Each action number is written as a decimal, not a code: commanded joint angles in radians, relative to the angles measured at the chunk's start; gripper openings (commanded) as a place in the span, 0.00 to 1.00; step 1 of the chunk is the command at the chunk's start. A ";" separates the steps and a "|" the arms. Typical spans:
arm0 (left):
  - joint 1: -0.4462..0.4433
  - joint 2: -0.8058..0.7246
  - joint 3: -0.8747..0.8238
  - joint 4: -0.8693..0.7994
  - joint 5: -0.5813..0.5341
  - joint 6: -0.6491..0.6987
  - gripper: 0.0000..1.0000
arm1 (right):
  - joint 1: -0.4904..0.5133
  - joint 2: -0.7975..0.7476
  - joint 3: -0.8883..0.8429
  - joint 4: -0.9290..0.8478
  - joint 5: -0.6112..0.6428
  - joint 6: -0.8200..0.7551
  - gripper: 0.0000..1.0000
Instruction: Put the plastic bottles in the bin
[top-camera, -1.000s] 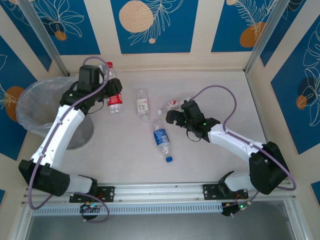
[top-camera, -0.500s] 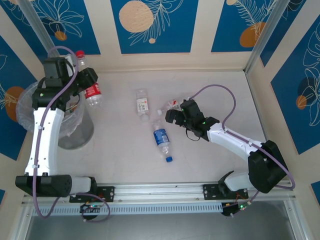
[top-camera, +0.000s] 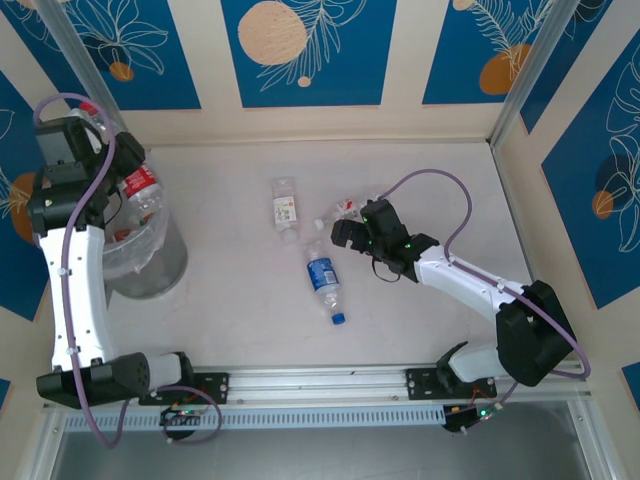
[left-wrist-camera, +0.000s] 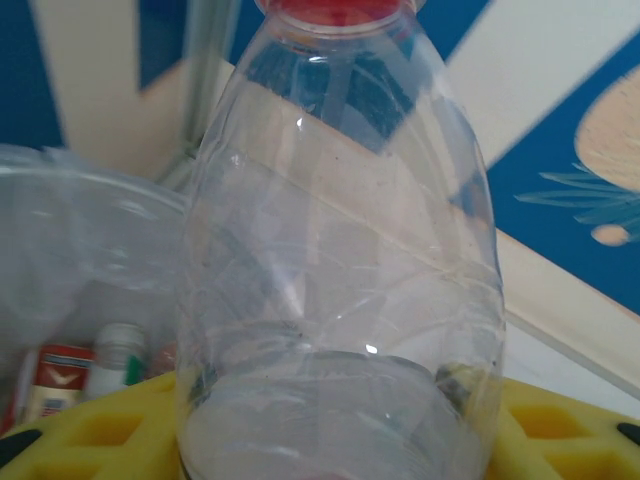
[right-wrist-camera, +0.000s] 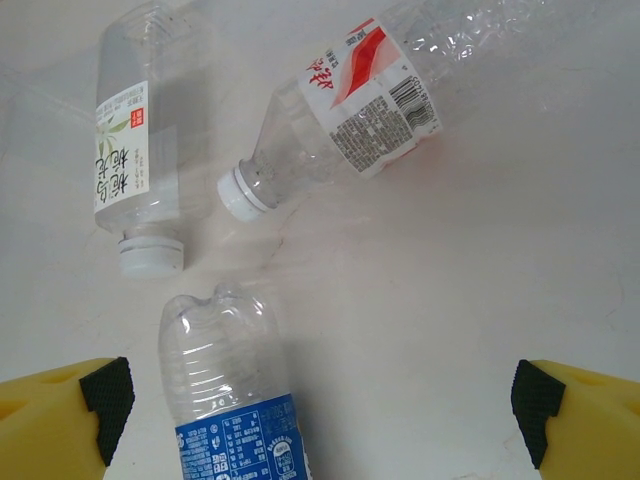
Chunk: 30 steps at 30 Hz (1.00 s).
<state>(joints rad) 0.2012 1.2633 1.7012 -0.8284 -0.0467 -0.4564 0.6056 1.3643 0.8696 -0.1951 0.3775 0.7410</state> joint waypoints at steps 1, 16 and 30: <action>0.017 -0.024 0.038 0.020 -0.242 0.051 0.56 | -0.008 -0.001 0.026 -0.013 0.007 0.008 1.00; 0.029 -0.076 -0.352 0.659 -0.739 0.488 0.57 | -0.012 -0.006 0.078 -0.057 -0.059 -0.044 1.00; 0.102 -0.041 -0.590 0.962 -0.554 0.770 0.56 | 0.014 -0.003 0.219 -0.162 -0.053 -0.017 0.98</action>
<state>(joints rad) 0.2916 1.2095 1.1240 0.0032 -0.6514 0.1963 0.6086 1.3651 1.0626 -0.3271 0.3149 0.6891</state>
